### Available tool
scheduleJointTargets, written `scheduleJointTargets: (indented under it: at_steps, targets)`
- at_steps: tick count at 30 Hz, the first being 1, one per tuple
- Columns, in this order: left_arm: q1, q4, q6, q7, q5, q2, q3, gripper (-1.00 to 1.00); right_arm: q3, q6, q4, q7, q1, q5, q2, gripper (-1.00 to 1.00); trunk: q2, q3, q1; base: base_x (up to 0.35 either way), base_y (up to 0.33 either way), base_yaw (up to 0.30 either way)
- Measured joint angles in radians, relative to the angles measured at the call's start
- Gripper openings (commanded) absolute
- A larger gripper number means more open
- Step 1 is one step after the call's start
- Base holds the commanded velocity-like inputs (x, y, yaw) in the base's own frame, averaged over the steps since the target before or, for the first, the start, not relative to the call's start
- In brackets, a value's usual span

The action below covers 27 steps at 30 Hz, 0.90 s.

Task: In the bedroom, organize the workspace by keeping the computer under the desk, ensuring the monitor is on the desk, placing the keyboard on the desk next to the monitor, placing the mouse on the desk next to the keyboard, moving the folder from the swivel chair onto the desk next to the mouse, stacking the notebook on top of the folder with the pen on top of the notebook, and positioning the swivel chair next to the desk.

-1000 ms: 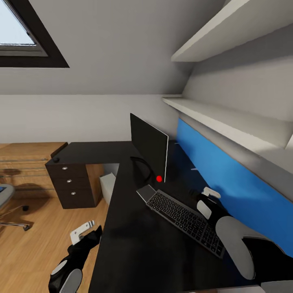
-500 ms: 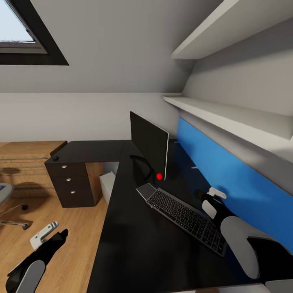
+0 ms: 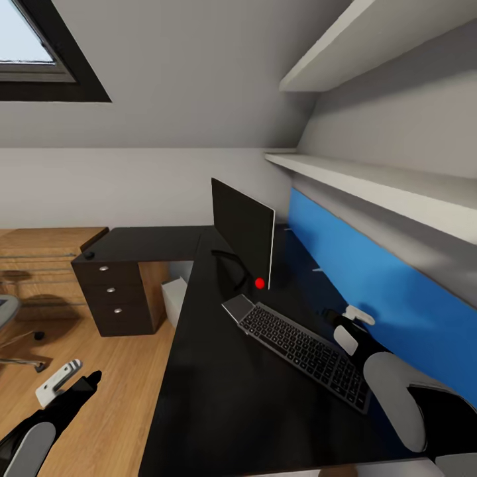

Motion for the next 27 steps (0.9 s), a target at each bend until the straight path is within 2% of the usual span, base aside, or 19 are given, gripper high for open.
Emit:
scheduleJointTargets:
  at_steps: [14,16,22,27]
  targets:
    - [0.0,-0.004,0.0,0.0,0.001,-0.001,0.001,1.0,-0.018,0.005,0.002,-0.001,0.0,0.0,-0.006,1.0,-0.098,-0.044,0.054,0.0,0.0,0.0]
    - [0.0,-0.004,0.0,0.0,0.002,-0.001,0.002,1.0,-0.054,0.008,0.002,-0.001,0.0,0.002,-0.007,1.0,-0.112,-0.05,0.061,0.0,0.0,0.0]
    - [0.0,-0.005,0.0,0.0,0.003,-0.001,0.002,1.0,-0.119,0.022,0.003,0.0,0.0,0.003,-0.012,1.0,-0.154,-0.069,0.084,0.0,0.0,0.0]
    - [0.0,-0.005,0.0,0.0,0.003,-0.002,0.004,1.0,-0.125,0.025,0.004,0.0,0.0,0.003,-0.013,1.0,-0.189,-0.085,0.104,0.0,0.0,0.0]
